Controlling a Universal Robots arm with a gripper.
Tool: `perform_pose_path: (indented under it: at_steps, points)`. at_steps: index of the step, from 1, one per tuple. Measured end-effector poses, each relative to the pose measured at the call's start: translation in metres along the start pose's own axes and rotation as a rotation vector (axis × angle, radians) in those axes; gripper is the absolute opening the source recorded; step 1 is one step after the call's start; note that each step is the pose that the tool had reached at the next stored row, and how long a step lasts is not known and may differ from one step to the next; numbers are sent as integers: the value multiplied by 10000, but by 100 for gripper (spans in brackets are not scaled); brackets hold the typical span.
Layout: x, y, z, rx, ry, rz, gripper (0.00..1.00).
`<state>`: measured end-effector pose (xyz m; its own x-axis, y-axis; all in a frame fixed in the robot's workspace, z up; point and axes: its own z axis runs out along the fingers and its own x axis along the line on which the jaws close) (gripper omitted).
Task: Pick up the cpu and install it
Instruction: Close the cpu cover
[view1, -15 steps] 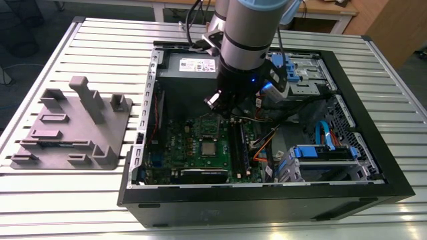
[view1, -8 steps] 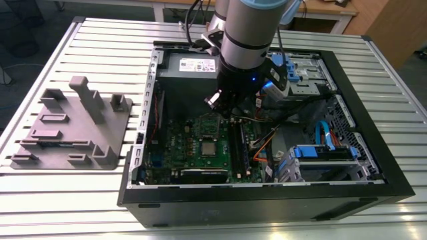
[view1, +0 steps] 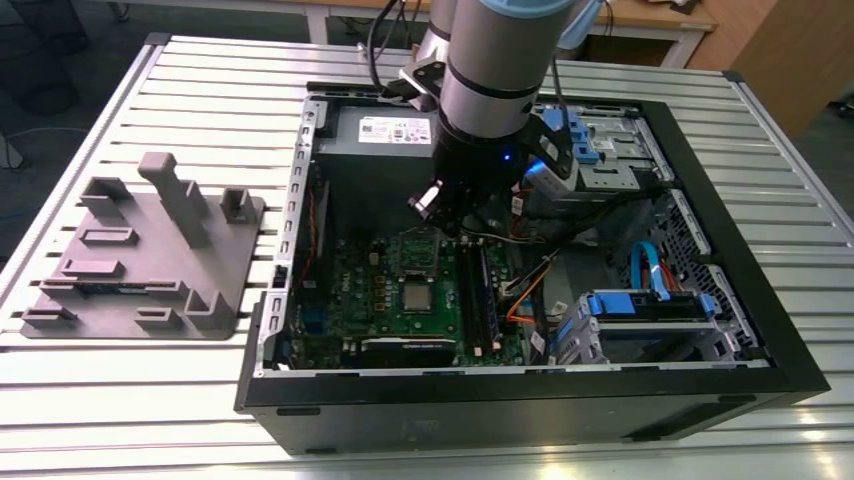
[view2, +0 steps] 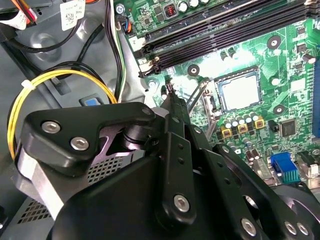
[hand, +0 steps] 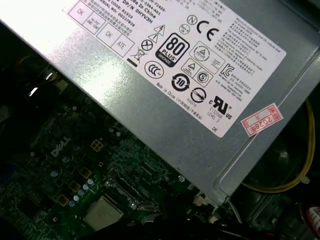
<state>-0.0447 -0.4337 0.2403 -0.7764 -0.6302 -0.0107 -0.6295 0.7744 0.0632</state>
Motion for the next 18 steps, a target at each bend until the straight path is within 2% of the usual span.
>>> perform_pose_path:
  at_steps: [4,8,18]
  points:
    - [1,0,-5,-5,-3,-1,11]
    - [2,5,-48,-4,-11,-12,11]
    - [66,-7,-70,70,-98,-134,11]
